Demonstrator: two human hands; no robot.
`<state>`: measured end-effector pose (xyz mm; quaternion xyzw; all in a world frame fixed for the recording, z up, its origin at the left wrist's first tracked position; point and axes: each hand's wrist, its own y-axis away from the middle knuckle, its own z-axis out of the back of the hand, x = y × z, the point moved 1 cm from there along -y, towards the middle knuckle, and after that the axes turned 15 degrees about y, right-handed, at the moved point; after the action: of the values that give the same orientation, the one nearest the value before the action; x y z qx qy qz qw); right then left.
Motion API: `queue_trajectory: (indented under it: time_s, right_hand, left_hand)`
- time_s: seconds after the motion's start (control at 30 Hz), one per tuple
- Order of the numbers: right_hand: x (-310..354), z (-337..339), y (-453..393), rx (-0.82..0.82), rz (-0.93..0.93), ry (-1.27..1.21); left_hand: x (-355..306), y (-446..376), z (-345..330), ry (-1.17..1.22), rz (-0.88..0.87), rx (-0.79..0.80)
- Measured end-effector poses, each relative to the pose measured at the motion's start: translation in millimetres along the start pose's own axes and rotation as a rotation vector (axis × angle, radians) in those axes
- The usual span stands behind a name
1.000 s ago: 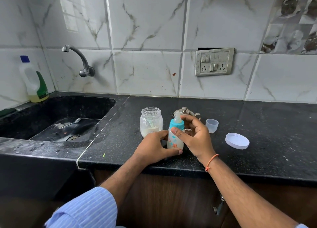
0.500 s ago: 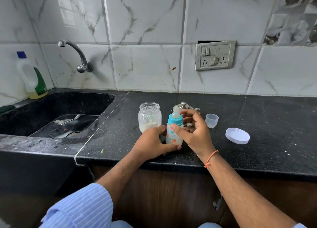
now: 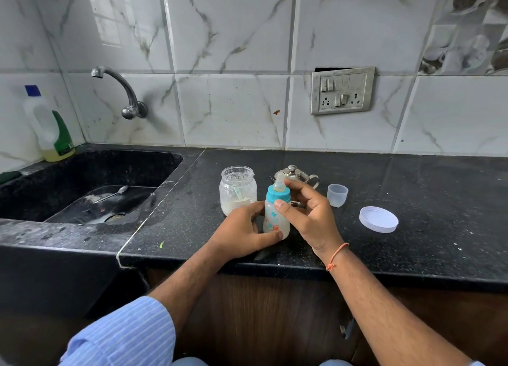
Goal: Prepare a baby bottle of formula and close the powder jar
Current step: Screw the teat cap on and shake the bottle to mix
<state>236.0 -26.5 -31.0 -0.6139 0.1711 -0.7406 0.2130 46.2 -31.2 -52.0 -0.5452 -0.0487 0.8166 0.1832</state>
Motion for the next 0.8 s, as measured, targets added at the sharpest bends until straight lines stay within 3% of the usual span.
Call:
queue_trajectory:
  time_s: [0.57,0.8]
  right_hand:
    - [11.0,1.0,4.6,0.014,0.069,0.104]
    - [5.1,2.3,2.3,-0.006,0.053,0.097]
  left_hand:
    - [-8.9,4.6,0.8,0.066,0.005,-0.023]
    - [-4.1,3.0,2.7,0.049,0.007,0.061]
